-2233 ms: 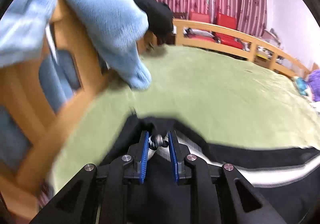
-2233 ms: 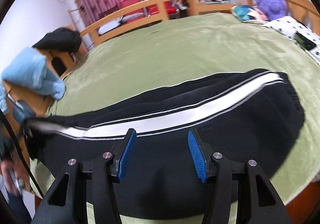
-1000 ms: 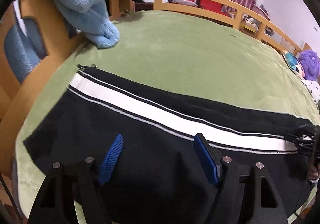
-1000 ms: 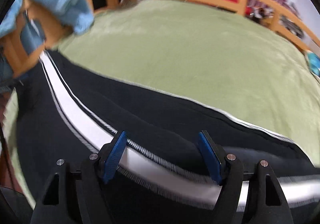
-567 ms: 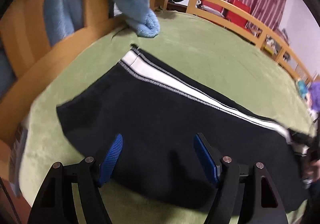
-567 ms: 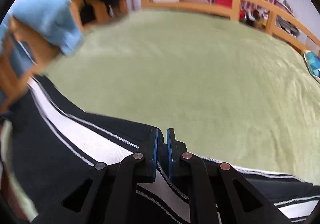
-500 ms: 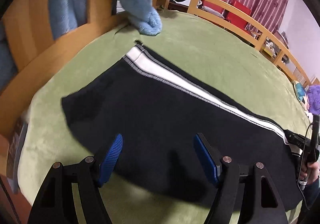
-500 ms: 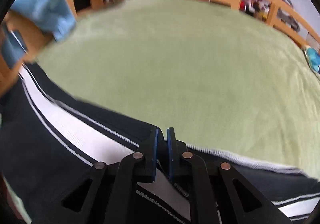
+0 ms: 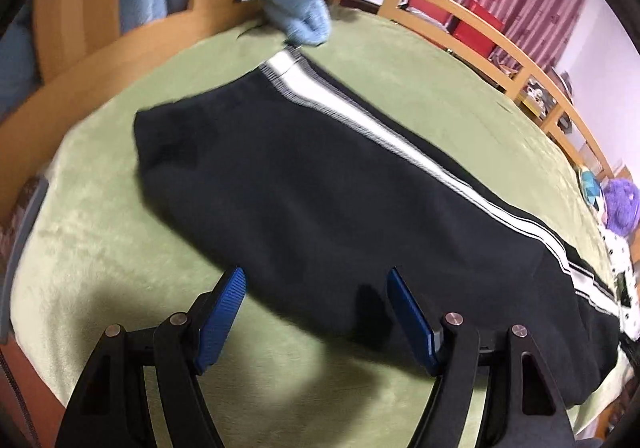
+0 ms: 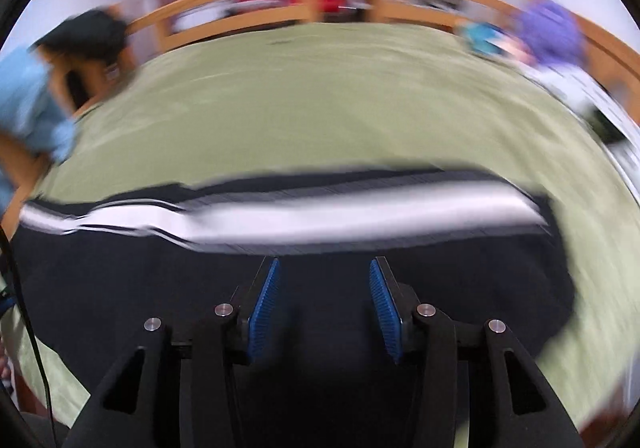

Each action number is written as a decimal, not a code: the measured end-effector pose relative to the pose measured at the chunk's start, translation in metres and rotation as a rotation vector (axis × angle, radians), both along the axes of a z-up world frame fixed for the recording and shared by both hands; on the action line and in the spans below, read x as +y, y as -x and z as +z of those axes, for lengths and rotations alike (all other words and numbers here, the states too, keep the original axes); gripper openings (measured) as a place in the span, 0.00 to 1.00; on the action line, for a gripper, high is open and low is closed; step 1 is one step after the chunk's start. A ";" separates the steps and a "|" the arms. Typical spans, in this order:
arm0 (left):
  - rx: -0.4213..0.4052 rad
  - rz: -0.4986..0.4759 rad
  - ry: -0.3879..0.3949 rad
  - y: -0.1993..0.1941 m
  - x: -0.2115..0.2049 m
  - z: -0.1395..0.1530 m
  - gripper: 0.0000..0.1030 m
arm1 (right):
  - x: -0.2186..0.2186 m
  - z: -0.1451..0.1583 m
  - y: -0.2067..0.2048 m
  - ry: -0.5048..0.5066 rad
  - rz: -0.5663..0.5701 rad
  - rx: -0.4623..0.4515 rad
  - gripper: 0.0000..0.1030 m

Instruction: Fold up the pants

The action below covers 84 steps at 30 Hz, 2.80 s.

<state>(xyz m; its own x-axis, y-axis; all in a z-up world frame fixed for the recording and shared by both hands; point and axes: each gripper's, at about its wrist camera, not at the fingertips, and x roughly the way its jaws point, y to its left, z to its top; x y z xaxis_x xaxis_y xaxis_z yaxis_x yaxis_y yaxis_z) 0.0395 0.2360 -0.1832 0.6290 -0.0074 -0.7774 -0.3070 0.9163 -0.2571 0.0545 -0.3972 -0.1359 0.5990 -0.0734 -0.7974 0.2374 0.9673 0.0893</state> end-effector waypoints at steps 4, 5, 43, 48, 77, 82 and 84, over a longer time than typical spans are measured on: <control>-0.016 -0.040 -0.019 -0.005 -0.021 0.012 0.69 | -0.066 -0.012 0.058 -0.068 -0.246 0.017 0.72; -0.017 -0.050 -0.017 -0.008 -0.028 0.015 0.70 | -0.077 -0.016 0.064 -0.092 -0.272 0.023 0.72; -0.001 0.032 -0.039 0.003 -0.059 0.043 0.70 | -0.230 -0.061 0.009 -0.157 -0.424 -0.066 0.63; -0.019 0.003 -0.030 -0.016 -0.034 0.038 0.70 | -0.199 -0.040 0.020 -0.091 -0.369 -0.064 0.63; -0.017 -0.077 -0.163 -0.203 0.004 0.019 0.22 | -0.007 0.001 -0.017 0.004 -0.141 -0.083 0.60; 0.017 -0.041 -0.225 -0.180 0.000 0.020 0.48 | 0.000 -0.025 -0.027 0.012 -0.103 -0.013 0.60; -0.030 -0.068 -0.218 -0.157 -0.003 0.035 0.70 | 0.001 -0.044 -0.034 0.025 -0.103 0.059 0.60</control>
